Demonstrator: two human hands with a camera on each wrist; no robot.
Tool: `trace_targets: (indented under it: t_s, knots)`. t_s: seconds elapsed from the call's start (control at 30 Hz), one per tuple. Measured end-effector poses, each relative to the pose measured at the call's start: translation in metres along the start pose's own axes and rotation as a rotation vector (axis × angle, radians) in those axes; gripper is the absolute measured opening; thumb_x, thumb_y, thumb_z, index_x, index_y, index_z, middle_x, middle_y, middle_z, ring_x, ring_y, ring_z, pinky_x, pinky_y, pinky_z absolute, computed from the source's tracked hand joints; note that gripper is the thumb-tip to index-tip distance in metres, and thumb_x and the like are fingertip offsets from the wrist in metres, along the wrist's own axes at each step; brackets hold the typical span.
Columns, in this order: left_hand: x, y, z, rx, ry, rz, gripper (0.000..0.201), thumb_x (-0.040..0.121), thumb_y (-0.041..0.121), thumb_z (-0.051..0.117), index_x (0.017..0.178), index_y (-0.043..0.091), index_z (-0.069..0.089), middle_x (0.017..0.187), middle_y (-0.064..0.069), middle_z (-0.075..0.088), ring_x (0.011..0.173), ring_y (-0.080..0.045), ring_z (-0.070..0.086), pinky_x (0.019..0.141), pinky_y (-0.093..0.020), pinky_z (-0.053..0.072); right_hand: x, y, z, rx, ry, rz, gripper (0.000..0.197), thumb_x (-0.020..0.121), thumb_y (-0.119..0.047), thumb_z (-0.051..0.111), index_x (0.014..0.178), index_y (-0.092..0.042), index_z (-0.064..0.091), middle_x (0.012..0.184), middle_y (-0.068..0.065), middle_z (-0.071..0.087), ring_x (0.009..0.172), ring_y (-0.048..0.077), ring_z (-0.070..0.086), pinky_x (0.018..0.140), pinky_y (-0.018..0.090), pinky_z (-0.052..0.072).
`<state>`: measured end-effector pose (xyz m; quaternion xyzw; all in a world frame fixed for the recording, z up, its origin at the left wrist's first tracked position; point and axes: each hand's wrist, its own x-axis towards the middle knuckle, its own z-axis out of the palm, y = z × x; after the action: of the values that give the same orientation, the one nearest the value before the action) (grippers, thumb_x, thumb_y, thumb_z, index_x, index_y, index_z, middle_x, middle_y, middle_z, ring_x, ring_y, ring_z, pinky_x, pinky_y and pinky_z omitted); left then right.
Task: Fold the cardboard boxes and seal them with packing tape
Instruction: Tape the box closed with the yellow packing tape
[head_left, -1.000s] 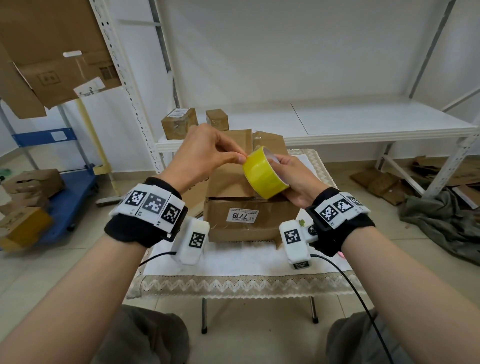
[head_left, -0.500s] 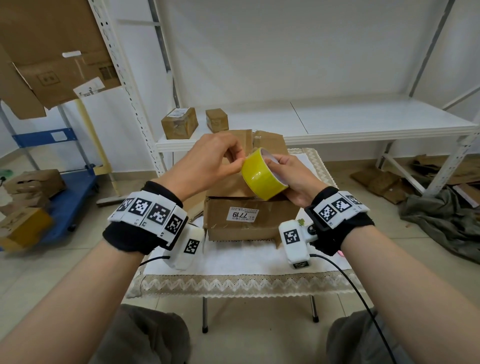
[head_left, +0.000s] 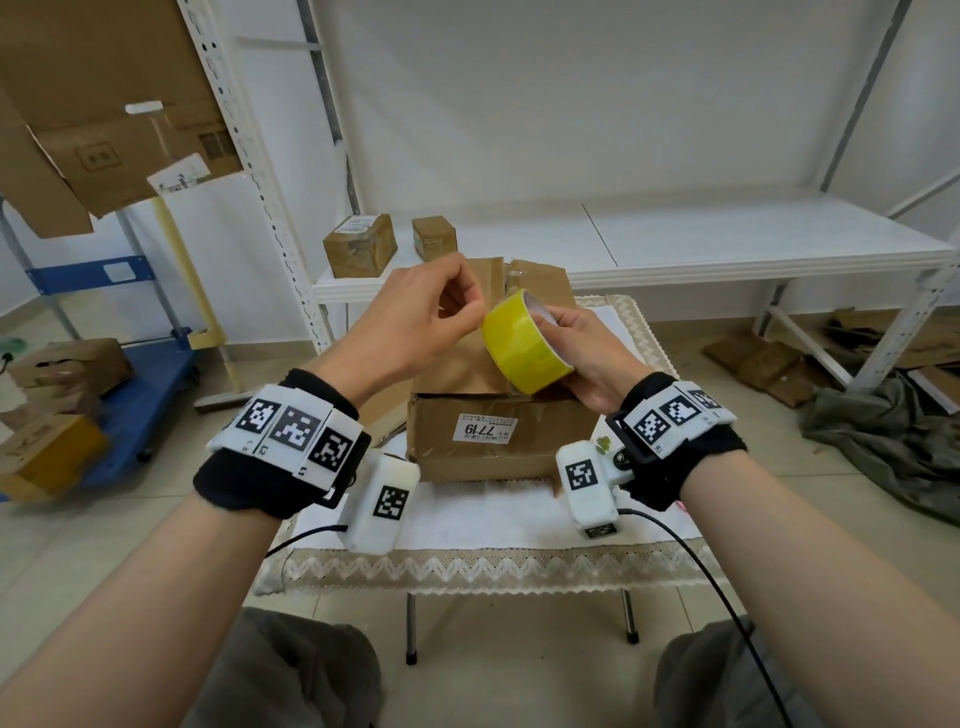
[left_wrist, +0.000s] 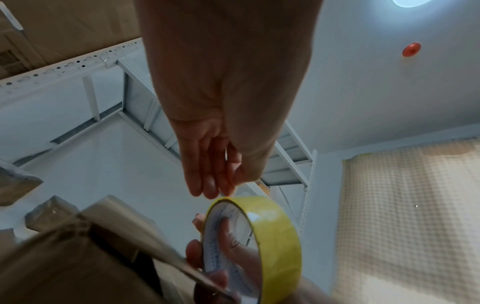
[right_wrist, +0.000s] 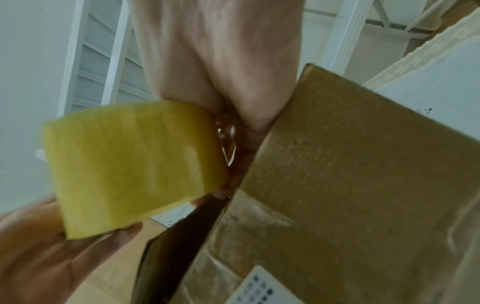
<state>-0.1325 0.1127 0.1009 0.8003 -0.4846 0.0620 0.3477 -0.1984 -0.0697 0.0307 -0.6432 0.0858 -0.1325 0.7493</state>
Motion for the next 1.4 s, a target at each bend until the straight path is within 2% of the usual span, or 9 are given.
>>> trace_targets:
  t_s: [0.33,0.43,0.6,0.73,0.9,1.0,1.13,1.3,1.4]
  knots:
    - [0.011,0.011,-0.008,-0.008,-0.185,-0.149,0.011,0.099,0.016,0.054,0.089,0.020,0.056,0.092,-0.003,0.068,0.092,-0.021,0.067,0.090,-0.047,0.054,-0.002,-0.001,-0.001,-0.011,0.008,0.008,0.036,0.100,-0.032,0.058,0.115,-0.001,0.068,0.085,0.008,0.073,0.068,0.019,0.070,0.062,0.038,0.059]
    - [0.013,0.014,-0.010,-0.055,-0.228,-0.249,0.013,0.099,0.012,0.053,0.088,0.015,0.058,0.090,-0.007,0.069,0.089,-0.022,0.067,0.091,-0.044,0.056,-0.004,-0.002,0.001,-0.024,0.011,-0.023,0.021,0.099,-0.026,0.059,0.101,-0.009,0.071,0.078,0.001,0.074,0.066,0.013,0.070,0.055,0.030,0.058]
    - [0.018,0.019,-0.011,-0.115,-0.250,-0.371,0.019,0.098,0.004,0.050,0.083,0.009,0.060,0.082,-0.006,0.064,0.077,-0.015,0.061,0.076,-0.027,0.056,-0.003,0.001,0.004,-0.031,0.062,-0.072,0.012,0.097,-0.020,0.062,0.095,-0.012,0.072,0.081,0.001,0.074,0.069,0.011,0.070,0.055,0.023,0.056]
    - [0.016,0.013,-0.009,-0.190,-0.248,-0.439,0.014,0.098,0.012,0.056,0.110,0.014,0.061,0.085,-0.005,0.065,0.073,-0.012,0.060,0.080,-0.028,0.055,-0.002,0.003,0.006,-0.034,0.052,-0.090,0.012,0.097,-0.017,0.064,0.100,-0.009,0.072,0.088,0.005,0.074,0.071,0.008,0.070,0.061,0.019,0.054]
    - [0.012,0.008,-0.004,-0.195,-0.252,-0.352,0.030,0.104,0.026,0.050,0.109,0.008,0.074,0.085,-0.002,0.065,0.076,-0.010,0.057,0.079,-0.025,0.052,-0.002,0.002,0.007,-0.045,0.029,-0.091,0.017,0.097,-0.020,0.063,0.106,-0.007,0.072,0.097,0.009,0.074,0.077,0.012,0.070,0.066,0.022,0.055]
    - [0.009,0.006,0.003,-0.226,-0.109,-0.282,0.021,0.101,0.023,0.058,0.102,0.012,0.075,0.087,-0.006,0.069,0.073,-0.008,0.059,0.066,-0.018,0.050,-0.003,0.002,0.005,-0.046,0.019,-0.083,0.017,0.097,-0.022,0.063,0.105,-0.010,0.072,0.100,0.010,0.074,0.083,0.016,0.070,0.071,0.025,0.057]
    - [0.010,0.000,0.014,-0.231,0.059,-0.244,0.010,0.096,0.018,0.065,0.092,0.012,0.072,0.088,-0.019,0.069,0.069,-0.013,0.061,0.065,-0.026,0.054,-0.005,0.001,0.007,-0.019,0.015,-0.083,0.014,0.097,-0.019,0.063,0.104,-0.010,0.072,0.094,0.006,0.075,0.078,0.012,0.071,0.064,0.022,0.055]
    - [0.008,-0.005,0.020,-0.081,0.107,-0.164,0.010,0.097,0.022,0.063,0.091,0.019,0.069,0.080,-0.002,0.068,0.073,-0.015,0.063,0.071,-0.034,0.056,-0.004,0.002,0.007,-0.008,0.010,-0.072,0.018,0.097,-0.019,0.064,0.109,-0.008,0.072,0.099,0.009,0.075,0.082,0.015,0.071,0.065,0.022,0.055]
    - [0.006,-0.005,0.022,-0.025,0.097,-0.129,0.013,0.101,0.023,0.056,0.089,0.025,0.060,0.079,0.007,0.062,0.074,-0.012,0.060,0.070,-0.029,0.049,-0.002,0.003,0.008,-0.008,0.013,-0.071,0.021,0.096,-0.020,0.064,0.111,-0.006,0.071,0.100,0.011,0.074,0.082,0.016,0.071,0.065,0.023,0.056]
